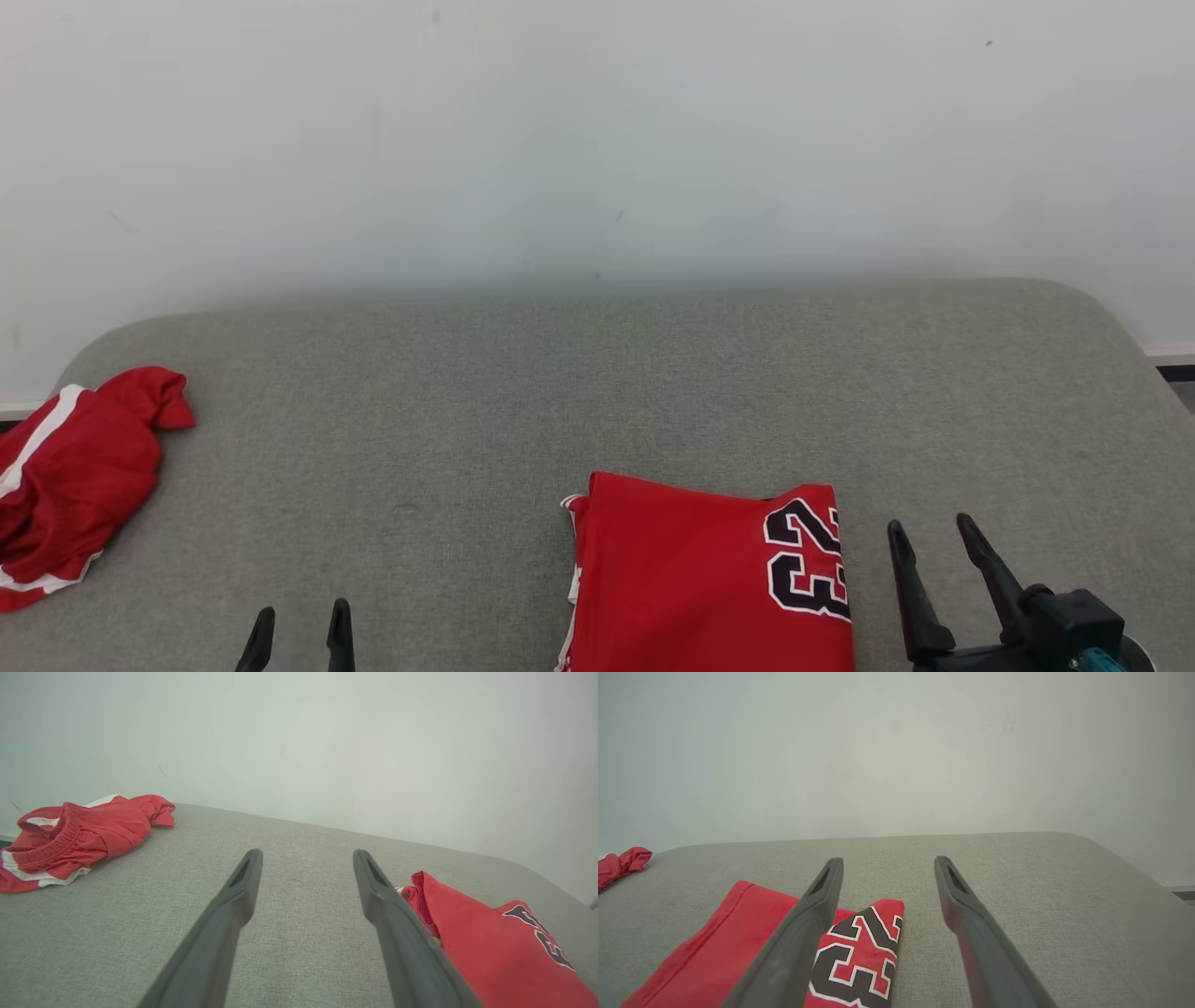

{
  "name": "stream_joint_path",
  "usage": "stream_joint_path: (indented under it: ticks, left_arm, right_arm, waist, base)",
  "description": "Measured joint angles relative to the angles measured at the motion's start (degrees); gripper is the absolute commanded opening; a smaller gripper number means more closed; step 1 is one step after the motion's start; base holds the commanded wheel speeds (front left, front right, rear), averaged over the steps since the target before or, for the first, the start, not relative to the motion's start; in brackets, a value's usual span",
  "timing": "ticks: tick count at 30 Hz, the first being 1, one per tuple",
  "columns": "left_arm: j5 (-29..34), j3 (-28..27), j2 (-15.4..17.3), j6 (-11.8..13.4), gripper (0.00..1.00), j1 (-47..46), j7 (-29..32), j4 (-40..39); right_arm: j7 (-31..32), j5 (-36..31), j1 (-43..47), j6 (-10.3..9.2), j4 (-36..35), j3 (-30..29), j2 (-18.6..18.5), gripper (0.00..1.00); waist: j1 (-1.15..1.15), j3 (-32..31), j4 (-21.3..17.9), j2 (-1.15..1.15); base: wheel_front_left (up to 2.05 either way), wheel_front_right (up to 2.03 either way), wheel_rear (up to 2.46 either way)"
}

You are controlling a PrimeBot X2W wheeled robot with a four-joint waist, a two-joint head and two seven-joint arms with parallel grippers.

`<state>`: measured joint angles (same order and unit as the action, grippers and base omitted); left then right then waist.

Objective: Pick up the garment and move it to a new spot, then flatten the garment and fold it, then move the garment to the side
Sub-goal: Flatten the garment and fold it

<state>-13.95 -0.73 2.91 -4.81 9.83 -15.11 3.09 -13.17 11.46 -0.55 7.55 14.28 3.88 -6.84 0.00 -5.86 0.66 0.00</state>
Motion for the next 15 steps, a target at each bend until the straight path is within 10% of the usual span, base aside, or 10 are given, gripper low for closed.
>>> stream_joint_path:
  ticks: [15]
  left_arm:
    - [0.8, -2.5, 0.2, -1.6, 1.00, 0.9, 0.0, 3.2]
  right_arm:
    - [-1.7, 1.2, -0.8, 0.00, 3.6, 2.2, -2.8, 1.00]
  waist:
    - [0.00, -1.3, -2.0, 0.00]
  base:
    - [0.00, 0.00, 0.00]
